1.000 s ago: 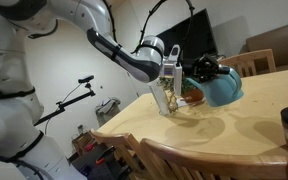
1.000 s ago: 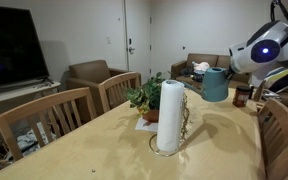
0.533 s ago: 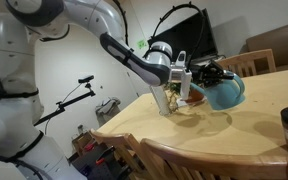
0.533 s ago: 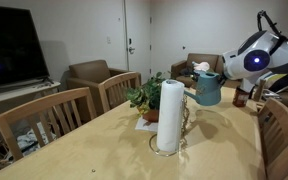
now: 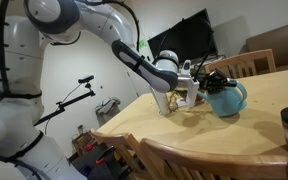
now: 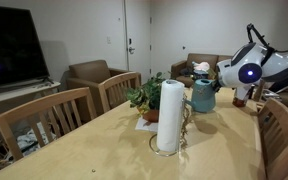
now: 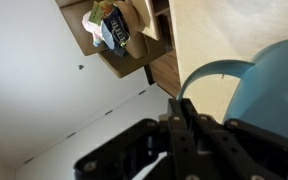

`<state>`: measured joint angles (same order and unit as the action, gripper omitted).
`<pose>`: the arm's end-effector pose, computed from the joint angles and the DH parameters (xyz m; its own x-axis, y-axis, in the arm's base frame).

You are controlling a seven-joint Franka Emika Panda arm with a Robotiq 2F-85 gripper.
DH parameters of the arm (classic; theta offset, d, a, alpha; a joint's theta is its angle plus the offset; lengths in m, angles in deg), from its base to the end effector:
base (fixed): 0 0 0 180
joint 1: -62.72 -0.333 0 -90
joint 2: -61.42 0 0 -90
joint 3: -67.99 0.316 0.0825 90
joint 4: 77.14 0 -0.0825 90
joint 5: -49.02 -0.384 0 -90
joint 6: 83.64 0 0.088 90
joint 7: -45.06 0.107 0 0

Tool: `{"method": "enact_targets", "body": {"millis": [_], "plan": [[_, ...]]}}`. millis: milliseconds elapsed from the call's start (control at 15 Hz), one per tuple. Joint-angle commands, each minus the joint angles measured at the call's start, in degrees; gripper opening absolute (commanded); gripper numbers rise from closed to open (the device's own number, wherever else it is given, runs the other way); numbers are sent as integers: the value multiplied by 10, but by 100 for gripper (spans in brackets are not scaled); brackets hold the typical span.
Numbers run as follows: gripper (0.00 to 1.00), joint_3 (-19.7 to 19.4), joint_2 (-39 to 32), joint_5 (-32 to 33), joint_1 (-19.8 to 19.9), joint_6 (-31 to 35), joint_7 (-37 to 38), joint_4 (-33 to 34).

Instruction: Use the watering can to water the plant

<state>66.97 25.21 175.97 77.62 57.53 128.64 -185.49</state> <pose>0.5993 -0.1694 0.1609 0.8026 0.4710 0.3660 -0.0599 -0.5469 0.8350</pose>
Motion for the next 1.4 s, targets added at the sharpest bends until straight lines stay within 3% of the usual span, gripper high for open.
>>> {"method": "enact_targets", "body": {"millis": [0,467,533,600,1200,1333], "plan": [[2,10,-30,13,16,16,15,38],[2,14,-58,3,28,39,5,74],[32,14,-62,-2,30,46,0,79],[33,14,-64,2,32,52,2,83],[99,9,-56,0,30,45,-4,64],[100,7,-37,10,26,36,3,43]]}}
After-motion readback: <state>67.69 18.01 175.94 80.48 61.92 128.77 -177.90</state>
